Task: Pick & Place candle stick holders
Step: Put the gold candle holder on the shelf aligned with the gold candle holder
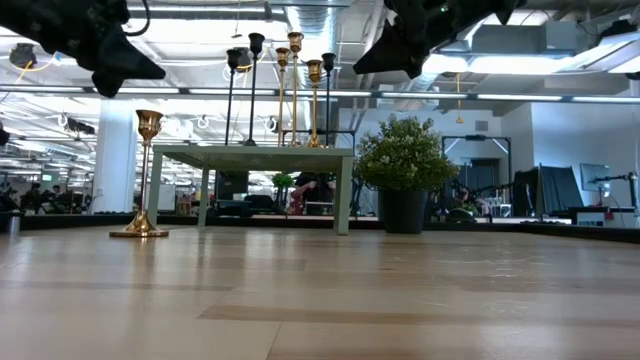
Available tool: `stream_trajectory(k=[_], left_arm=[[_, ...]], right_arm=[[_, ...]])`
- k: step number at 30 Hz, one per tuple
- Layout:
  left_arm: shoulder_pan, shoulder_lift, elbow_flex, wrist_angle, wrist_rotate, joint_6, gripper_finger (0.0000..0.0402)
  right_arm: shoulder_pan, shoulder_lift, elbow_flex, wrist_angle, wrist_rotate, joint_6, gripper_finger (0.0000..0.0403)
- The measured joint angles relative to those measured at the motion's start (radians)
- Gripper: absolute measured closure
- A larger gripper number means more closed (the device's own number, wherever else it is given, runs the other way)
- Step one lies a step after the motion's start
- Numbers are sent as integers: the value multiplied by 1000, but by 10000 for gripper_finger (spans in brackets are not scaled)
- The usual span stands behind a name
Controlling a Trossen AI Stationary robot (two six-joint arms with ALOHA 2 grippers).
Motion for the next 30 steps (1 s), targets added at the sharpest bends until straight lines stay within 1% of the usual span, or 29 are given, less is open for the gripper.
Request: stream_trajectory(k=[5,10,13,16,18,21,24,28,30], left_arm=[[-77,36,0,1,0,-6,399],[-153,93,0,-4,0,-66,398],[-187,128,2,-51,0,-116,399],[-212,149,7,-79,-53,-156,399],[-226,155,26,-87,-57,-161,399],[-244,154,89,-125,-67,-162,399],[-254,154,158,-222,-109,-177,399],[-254,167,239,-493,-250,-233,399],[-254,174,253,-569,-263,-245,399]], right_arm=[[1,0,0,-1,0,-1,403],[1,0,0,-1,0,-7,403],[1,0,0,-1,0,-7,403],[1,0,0,-1,0,-7,403],[1,0,0,-1,-1,-7,403],[1,0,0,0,0,-7,403],[1,0,0,0,-1,-3,403],[1,0,0,0,-1,-3,403],[1,0,0,0,-1,-2,403]])
